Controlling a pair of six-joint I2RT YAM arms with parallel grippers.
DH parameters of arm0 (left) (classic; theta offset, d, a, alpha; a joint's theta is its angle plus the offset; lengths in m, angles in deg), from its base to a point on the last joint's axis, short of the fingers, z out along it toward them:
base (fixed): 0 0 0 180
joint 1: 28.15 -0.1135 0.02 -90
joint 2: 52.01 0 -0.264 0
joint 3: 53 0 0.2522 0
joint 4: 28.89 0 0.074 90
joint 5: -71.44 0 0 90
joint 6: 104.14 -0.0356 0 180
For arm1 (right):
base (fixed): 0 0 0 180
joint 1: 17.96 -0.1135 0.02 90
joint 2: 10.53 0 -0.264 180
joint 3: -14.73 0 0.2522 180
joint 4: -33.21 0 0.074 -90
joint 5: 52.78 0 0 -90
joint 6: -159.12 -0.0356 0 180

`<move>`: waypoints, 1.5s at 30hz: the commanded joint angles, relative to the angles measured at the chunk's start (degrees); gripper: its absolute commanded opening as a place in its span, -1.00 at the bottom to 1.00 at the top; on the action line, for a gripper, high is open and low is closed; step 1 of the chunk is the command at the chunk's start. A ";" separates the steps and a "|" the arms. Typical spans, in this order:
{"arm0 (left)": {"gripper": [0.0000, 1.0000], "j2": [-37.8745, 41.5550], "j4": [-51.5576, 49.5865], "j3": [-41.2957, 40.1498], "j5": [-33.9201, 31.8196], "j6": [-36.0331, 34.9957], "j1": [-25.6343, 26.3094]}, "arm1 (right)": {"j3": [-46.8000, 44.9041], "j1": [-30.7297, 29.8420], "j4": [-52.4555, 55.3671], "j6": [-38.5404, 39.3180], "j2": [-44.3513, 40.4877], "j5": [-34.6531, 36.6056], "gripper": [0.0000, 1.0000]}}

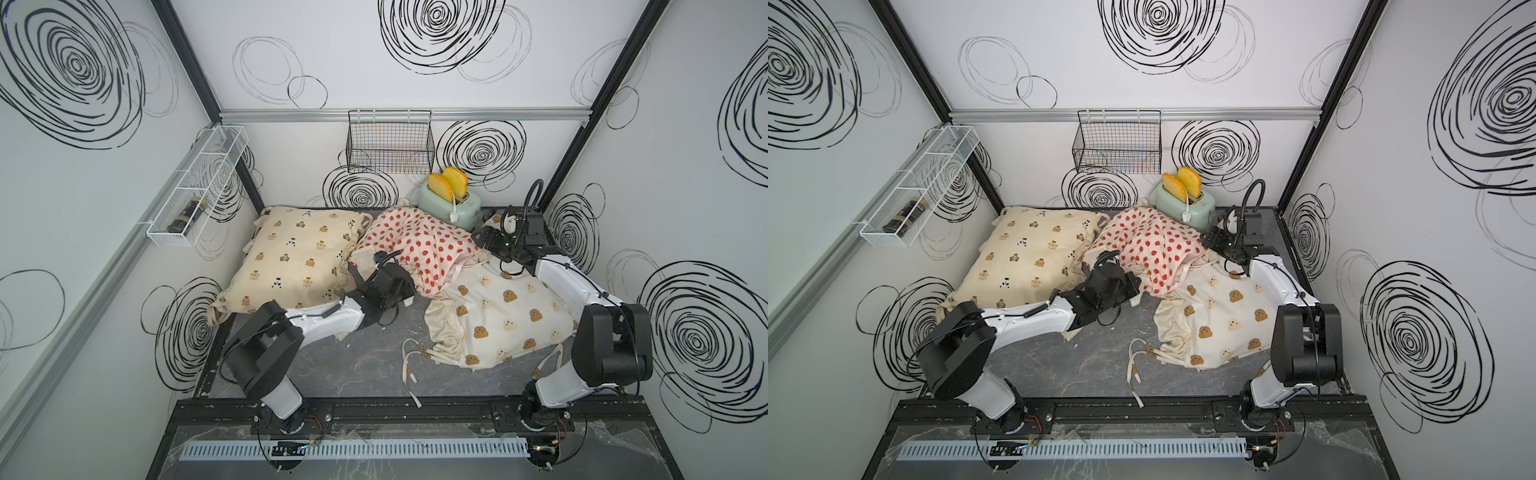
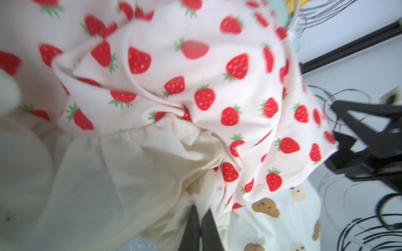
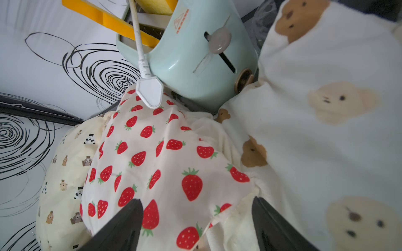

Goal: Zip up pillowcases
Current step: Adjust the pillowcase at the center of the board.

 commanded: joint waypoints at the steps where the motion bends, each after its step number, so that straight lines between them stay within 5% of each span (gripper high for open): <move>1: -1.00 6.63 -1.54 -2.69 -1.66 -2.47 -2.02 | -0.52 -0.91 1.18 1.06 -2.09 0.54 0.70; 13: -1.00 28.61 -16.25 -7.21 3.33 -5.67 -10.33 | -0.25 -9.54 6.82 3.43 -7.06 4.59 0.86; 22: -1.00 37.97 -13.24 -16.58 7.70 5.88 -10.38 | -1.95 -16.23 12.69 6.84 -11.62 9.64 0.86; 31: -1.00 43.60 -12.63 -17.37 7.39 13.25 -11.15 | -13.25 -32.20 5.52 9.70 -21.76 12.51 0.47; 37: -1.00 43.25 -10.29 -17.28 7.70 17.90 -10.30 | -17.12 -43.34 -2.30 9.36 -20.72 11.93 0.19; 45: -1.00 41.82 -8.30 -17.01 8.26 19.18 -9.19 | -22.84 -47.17 -17.05 7.05 -15.86 11.68 0.04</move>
